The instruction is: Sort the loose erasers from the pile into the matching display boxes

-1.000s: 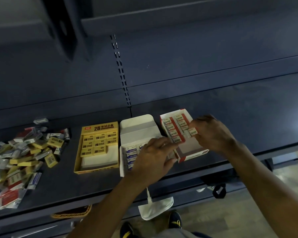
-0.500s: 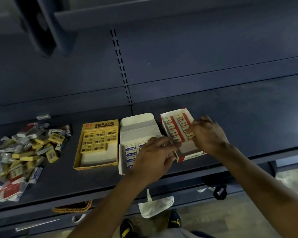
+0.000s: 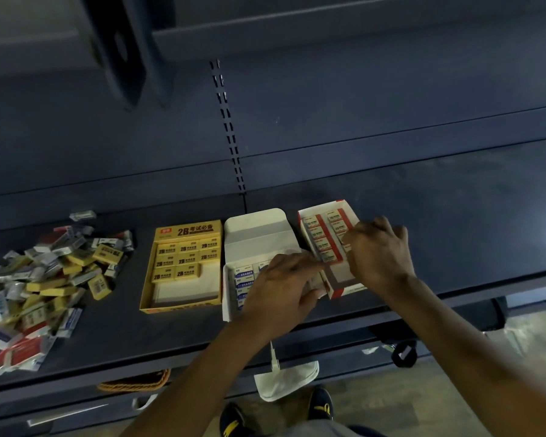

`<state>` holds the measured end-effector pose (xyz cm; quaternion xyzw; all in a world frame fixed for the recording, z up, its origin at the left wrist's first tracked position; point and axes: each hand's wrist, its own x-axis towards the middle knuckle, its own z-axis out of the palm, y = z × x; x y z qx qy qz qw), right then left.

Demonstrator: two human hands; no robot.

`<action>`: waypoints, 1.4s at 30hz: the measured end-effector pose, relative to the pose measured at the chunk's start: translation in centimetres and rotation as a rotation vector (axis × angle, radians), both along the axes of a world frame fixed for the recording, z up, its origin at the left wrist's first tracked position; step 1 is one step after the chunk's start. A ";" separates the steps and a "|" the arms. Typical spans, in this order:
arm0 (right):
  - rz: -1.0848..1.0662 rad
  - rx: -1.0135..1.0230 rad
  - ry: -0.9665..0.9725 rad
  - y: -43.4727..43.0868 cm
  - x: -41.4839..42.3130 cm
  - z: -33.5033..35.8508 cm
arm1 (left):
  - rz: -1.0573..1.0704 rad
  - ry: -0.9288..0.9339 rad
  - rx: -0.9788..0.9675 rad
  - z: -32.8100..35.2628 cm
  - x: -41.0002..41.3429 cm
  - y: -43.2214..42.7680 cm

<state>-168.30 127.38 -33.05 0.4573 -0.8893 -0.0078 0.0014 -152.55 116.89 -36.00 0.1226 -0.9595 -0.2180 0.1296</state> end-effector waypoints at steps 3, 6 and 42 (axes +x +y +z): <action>0.029 -0.114 -0.014 -1.3 1.9 -0.2 | 0.076 0.046 -0.059 0.4 1.1 -0.8; 0.131 -0.228 -0.080 -3.0 3.8 -0.6 | 0.164 0.012 -0.120 0.7 2.3 -2.0; 0.527 -0.227 -0.447 -22.6 19.6 -1.0 | 0.893 -0.111 -0.175 -1.1 20.9 -16.6</action>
